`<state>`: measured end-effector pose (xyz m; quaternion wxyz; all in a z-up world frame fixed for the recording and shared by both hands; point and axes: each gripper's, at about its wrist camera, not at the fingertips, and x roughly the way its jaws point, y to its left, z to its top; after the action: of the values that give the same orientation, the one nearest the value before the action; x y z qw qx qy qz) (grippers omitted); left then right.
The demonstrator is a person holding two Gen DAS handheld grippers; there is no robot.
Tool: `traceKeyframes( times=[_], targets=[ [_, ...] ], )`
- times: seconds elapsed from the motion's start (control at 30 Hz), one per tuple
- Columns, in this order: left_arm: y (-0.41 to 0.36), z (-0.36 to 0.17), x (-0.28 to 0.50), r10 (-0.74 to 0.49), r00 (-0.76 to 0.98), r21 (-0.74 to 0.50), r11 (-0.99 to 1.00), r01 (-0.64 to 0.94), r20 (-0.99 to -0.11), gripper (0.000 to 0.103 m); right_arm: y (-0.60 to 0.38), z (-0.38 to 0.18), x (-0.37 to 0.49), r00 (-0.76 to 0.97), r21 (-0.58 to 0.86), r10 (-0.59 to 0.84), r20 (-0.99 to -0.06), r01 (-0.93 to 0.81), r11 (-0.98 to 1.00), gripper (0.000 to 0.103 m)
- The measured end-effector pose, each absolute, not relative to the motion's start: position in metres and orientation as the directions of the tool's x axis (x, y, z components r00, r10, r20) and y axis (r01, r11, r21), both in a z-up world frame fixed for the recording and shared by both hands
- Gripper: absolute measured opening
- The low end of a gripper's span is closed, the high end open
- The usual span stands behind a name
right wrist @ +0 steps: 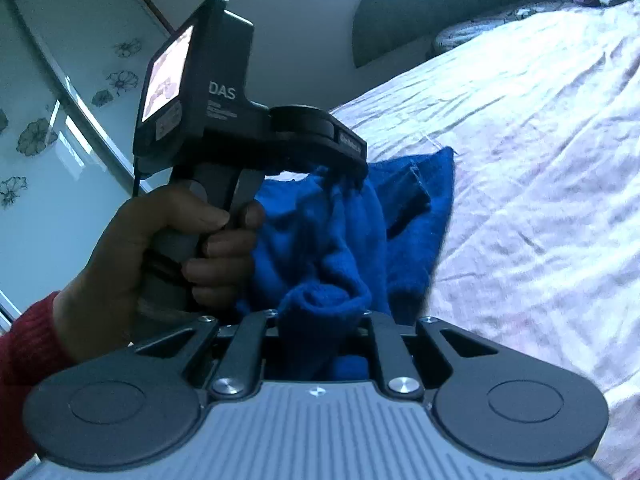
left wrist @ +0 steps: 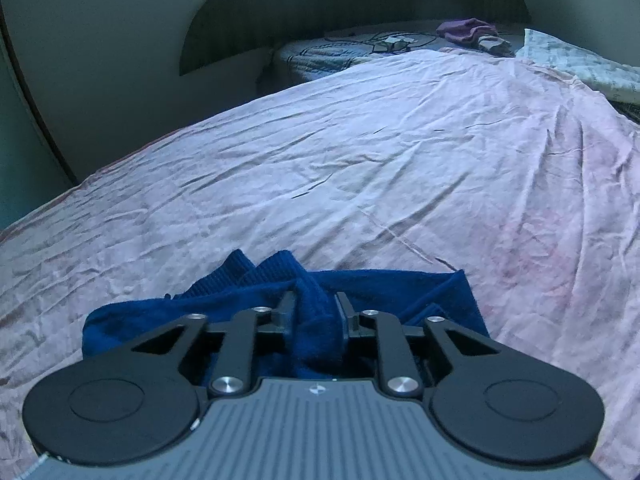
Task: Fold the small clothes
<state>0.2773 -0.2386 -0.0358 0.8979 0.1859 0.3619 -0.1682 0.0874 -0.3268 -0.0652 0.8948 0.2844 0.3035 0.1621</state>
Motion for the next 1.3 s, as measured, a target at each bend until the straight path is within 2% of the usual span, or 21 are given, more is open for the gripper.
traceKeyframes(
  times=[0.07,0.23,0.53,0.7,0.87,1.07,1.13,1.17,1.23,1.3],
  targets=[
    [-0.239,-0.035,0.276,-0.176,0.685,0.210,0.873,0.441,-0.707,0.041,-0.327,-0.067,0.087,0.762,0.612,0.464,-0.452,-0.114,0.782,0.013],
    [-0.233,-0.023,0.274,-0.192,0.718,0.203,0.883,0.424,-0.669,0.076,-0.331,-0.074,0.087,0.754,0.641,0.480,-0.448,-0.103,0.761,0.014],
    [-0.184,0.022,0.261,-0.144,0.822,0.213,0.928,0.306,-0.551,0.091,-0.339,-0.086,0.084,0.742,0.687,0.509,-0.436,-0.090,0.721,0.019],
    [-0.132,0.027,0.234,-0.138,0.826,0.195,0.938,0.286,-0.546,0.092,-0.347,-0.090,0.077,0.742,0.726,0.526,-0.416,-0.077,0.683,0.020],
    [-0.083,0.015,0.196,-0.181,0.782,0.140,0.936,0.323,-0.596,0.093,-0.353,-0.085,0.062,0.741,0.694,0.506,-0.442,-0.075,0.716,0.021],
    [-0.049,-0.016,0.151,-0.241,0.696,0.078,0.916,0.393,-0.677,0.093,-0.362,-0.070,0.051,0.753,0.618,0.444,-0.485,-0.063,0.784,0.028],
    [-0.045,-0.023,0.139,-0.269,0.673,0.058,0.905,0.421,-0.689,0.087,-0.364,-0.058,0.048,0.791,0.555,0.357,-0.497,-0.026,0.831,0.037],
    [-0.044,-0.026,0.136,-0.283,0.657,0.049,0.897,0.439,-0.699,0.085,-0.366,-0.051,0.050,0.807,0.534,0.330,-0.490,-0.022,0.845,0.037],
    [-0.045,-0.031,0.129,-0.303,0.627,0.055,0.873,0.484,-0.718,0.075,-0.370,-0.037,0.059,0.826,0.521,0.318,-0.465,-0.035,0.853,0.037],
    [-0.048,-0.025,0.129,-0.304,0.644,0.084,0.863,0.498,-0.702,0.075,-0.368,-0.023,0.077,0.834,0.499,0.328,-0.444,-0.074,0.863,0.037]
  ],
)
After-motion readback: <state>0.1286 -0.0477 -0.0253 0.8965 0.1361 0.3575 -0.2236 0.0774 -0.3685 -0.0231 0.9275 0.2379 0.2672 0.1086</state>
